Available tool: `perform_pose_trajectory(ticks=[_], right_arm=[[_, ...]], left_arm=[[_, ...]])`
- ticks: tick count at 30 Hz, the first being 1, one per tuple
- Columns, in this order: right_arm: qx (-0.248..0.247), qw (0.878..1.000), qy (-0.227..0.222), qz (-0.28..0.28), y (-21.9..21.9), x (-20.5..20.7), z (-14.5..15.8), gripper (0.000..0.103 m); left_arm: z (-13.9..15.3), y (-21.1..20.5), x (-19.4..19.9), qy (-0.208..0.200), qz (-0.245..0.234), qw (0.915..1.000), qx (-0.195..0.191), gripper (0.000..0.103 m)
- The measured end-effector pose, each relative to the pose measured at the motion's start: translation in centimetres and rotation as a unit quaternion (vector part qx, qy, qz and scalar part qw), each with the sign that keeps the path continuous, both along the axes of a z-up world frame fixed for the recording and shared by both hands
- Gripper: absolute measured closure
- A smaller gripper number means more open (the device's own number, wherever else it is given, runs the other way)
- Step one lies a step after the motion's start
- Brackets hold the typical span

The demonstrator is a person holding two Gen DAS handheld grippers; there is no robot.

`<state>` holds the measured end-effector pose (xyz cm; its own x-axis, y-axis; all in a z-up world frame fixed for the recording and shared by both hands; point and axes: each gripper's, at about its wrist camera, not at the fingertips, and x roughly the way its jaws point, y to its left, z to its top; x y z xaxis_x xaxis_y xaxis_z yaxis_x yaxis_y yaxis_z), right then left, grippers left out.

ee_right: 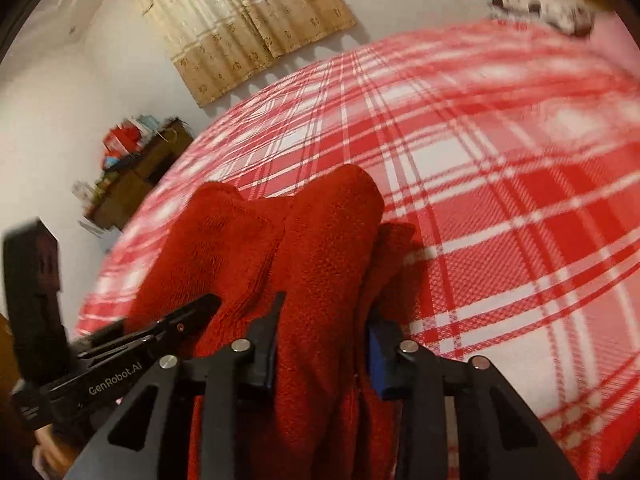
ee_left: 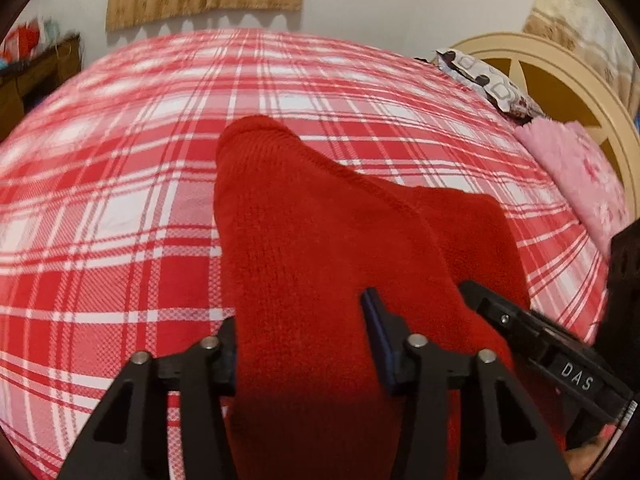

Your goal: Fold small clothes

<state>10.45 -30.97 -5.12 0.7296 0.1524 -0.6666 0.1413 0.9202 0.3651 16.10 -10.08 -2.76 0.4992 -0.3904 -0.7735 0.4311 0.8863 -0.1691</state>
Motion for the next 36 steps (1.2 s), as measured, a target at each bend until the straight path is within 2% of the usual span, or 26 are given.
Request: perform_pose_trajectory(ticks=[2, 6, 9, 14, 21, 28, 36], right_arm=[[-0.015, 1.0, -0.009, -0.005, 0.7, -0.5, 1.0, 0.07], [-0.006, 1.0, -0.026, -0.007, 1.3, -2.0, 2.8, 0.07], [-0.008, 0.999, -0.032, -0.003, 2.5, -2.5, 3.7, 0.07], [-0.015, 0.999, -0.038, 0.008, 4.6, -3.0, 4.5, 0.07], [0.002, 0.999, -0.033, 0.031, 7.8, -2.7, 4.8, 0.071], [0.024, 0.997, -0.031, 0.059, 12.4, -1.4, 5.2, 0.071], [0.031, 0.992, -0.034, 0.121, 19.9, 0.1, 6.0, 0.071]], left_arm=[[0.3, 0.1, 0.0, -0.002, 0.0, 1.0, 0.001, 0.061], [0.9, 1.3, -0.3, 0.014, 0.005, 0.9998, -0.016, 0.063], [1.3, 1.9, -1.3, 0.008, 0.013, 0.9997, -0.017, 0.063], [2.1, 3.6, -2.7, -0.006, 0.028, 0.9996, -0.005, 0.063], [3.5, 6.8, -3.4, -0.029, 0.058, 0.9979, 0.012, 0.064], [4.0, 11.4, -3.6, -0.034, 0.101, 0.9943, 0.009, 0.064], [4.5, 18.1, -4.3, -0.041, 0.158, 0.9866, 0.005, 0.064]])
